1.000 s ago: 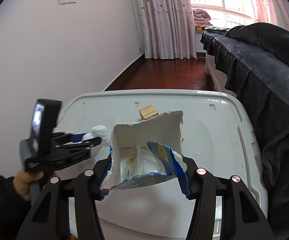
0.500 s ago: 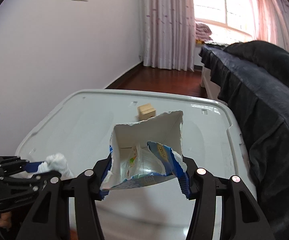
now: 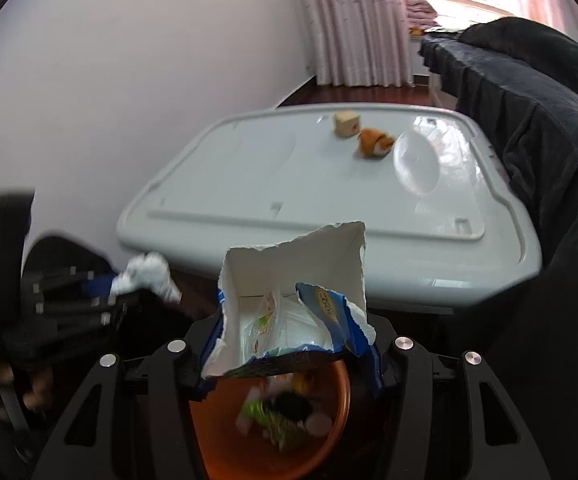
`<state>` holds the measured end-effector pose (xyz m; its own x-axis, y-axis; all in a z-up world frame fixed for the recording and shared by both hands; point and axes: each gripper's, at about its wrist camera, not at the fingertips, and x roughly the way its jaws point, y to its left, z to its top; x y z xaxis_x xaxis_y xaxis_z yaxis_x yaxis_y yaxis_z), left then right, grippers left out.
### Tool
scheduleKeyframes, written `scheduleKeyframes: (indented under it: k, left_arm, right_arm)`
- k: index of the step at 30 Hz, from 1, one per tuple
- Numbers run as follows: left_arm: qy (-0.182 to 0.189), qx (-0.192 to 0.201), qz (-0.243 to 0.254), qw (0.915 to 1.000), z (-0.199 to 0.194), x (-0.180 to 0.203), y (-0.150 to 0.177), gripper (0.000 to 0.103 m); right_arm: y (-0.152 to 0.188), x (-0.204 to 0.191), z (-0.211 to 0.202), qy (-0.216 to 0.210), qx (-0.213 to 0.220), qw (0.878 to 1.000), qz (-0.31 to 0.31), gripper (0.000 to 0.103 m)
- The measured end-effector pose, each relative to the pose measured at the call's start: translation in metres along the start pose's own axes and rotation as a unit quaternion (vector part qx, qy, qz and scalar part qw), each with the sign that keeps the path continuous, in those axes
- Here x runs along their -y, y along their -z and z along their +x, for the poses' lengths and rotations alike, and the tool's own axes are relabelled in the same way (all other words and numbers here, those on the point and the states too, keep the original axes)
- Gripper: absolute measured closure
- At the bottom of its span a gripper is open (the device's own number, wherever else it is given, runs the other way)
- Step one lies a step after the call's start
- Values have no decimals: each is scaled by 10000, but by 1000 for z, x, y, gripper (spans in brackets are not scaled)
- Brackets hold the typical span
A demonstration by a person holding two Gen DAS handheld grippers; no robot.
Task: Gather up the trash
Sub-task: 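Carry the tissue and milk carton over the bucket and open both tools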
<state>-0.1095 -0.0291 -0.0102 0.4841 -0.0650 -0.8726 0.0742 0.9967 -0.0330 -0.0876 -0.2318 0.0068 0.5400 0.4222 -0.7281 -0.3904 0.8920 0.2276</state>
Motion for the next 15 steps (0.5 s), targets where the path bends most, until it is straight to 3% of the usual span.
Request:
scheduleKeyframes:
  k: [10,15]
  left_arm:
    - [84,-343,150,9993,5,13,22,67]
    - [72,-486,166,9987,13,14,24,67]
  right_arm:
    - [30,-48,-5,4,-244,9940,-1062,49]
    - [33,-40,9,-23,-507,9948,-884,49]
